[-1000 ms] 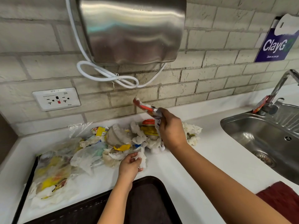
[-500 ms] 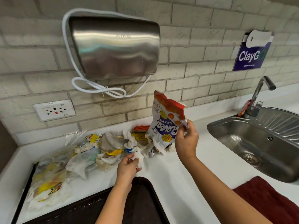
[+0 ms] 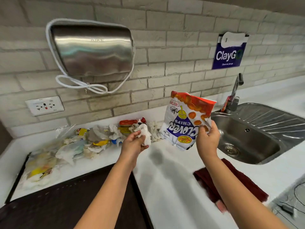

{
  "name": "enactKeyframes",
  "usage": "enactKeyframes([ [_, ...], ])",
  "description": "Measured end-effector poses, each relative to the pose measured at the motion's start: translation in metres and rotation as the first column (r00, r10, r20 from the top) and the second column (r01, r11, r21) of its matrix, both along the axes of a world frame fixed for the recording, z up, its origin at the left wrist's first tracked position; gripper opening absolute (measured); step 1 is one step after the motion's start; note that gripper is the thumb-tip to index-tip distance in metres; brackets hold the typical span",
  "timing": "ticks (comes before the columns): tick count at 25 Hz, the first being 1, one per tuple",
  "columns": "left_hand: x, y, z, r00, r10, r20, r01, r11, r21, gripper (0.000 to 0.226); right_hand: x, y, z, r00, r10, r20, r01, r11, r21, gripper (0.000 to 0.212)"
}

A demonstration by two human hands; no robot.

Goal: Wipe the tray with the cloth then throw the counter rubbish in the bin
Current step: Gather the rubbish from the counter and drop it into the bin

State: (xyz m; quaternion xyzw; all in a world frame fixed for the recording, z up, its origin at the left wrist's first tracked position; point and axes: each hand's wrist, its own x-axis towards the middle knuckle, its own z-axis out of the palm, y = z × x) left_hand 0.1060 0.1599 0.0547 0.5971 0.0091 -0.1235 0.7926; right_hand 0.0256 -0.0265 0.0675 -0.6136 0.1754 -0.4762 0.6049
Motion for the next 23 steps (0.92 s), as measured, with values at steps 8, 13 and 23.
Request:
enactKeyframes([
  [8, -0.119, -0.052, 0.016, 1.000, -0.018, 0.024, 0.018, 1.000, 0.014, 0.023, -0.128, -0.062, -0.019, 0.998, 0.011, -0.056, -0.007, 0.998, 0.061, 0.037],
  [13, -0.216, -0.078, 0.001, 0.998, -0.063, 0.005, 0.063, 0.997, 0.052, 0.016, -0.215, -0.091, -0.038, 0.995, 0.094, -0.042, -0.086, 0.982, 0.167, 0.027],
  [23, -0.351, -0.071, -0.167, 0.869, -0.183, -0.459, 0.305, 0.930, 0.205, 0.021, -0.359, -0.103, -0.164, 0.940, 0.138, -0.312, -0.029, 0.943, 0.331, 0.030],
])
